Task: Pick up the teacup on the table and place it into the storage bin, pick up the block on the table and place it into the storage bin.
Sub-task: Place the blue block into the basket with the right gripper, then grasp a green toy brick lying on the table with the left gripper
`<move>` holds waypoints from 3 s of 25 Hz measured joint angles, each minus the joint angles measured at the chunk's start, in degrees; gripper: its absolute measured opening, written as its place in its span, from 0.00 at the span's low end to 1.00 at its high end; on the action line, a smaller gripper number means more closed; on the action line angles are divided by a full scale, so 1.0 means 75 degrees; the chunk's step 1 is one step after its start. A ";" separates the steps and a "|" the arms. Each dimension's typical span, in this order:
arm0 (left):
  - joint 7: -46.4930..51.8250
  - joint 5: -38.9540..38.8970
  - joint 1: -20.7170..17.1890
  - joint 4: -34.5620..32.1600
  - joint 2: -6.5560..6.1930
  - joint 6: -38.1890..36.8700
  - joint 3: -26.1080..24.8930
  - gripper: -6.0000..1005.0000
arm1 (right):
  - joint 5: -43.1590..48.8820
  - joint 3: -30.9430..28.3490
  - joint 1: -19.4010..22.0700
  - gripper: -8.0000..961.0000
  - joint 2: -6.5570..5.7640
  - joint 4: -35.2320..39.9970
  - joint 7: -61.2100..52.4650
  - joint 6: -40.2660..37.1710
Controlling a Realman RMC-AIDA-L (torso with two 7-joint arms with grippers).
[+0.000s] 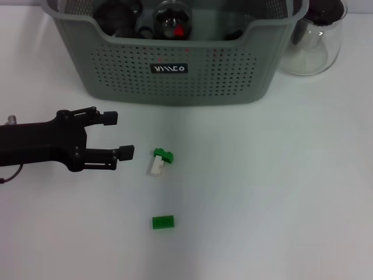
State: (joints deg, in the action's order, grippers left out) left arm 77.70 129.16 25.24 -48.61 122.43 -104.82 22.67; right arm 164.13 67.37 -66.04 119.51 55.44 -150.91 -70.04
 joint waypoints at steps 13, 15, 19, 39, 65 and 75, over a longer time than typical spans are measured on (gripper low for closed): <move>0.0001 0.0006 -0.0023 0.0006 0.0000 -0.0002 0.0000 0.87 | 0.0146 0.0198 0.0003 0.57 0.0051 -0.0155 -0.0051 0.0256; 0.0001 0.0006 -0.0030 0.0008 -0.0001 -0.0007 0.0000 0.87 | 0.0138 0.0198 0.0006 0.64 0.0051 -0.0012 -0.0065 0.0255; 0.0000 0.0006 -0.0037 0.0011 -0.0001 -0.0026 -0.0002 0.87 | -0.0444 0.0143 0.0173 0.82 0.0061 0.0841 0.0061 0.0000; 0.0001 0.0260 -0.0087 -0.0241 -0.0041 -0.0346 0.0000 0.87 | -0.6019 -0.0549 0.3016 0.96 -0.0100 0.4599 0.2875 -0.4544; 0.3575 0.1415 0.0501 -0.4372 0.0297 -0.0257 0.6707 0.87 | -0.4833 -0.1234 0.3681 0.96 -0.0071 0.1582 0.4235 -0.4775; 0.5576 0.1914 0.0487 -0.5003 0.0316 0.0733 0.9160 0.86 | -0.4836 -0.1272 0.3768 0.96 -0.0023 0.1015 0.4458 -0.4261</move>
State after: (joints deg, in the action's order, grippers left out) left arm 119.52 143.51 28.90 -86.13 124.80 -99.32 91.37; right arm 127.85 57.83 -37.78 119.34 63.06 -117.48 -102.00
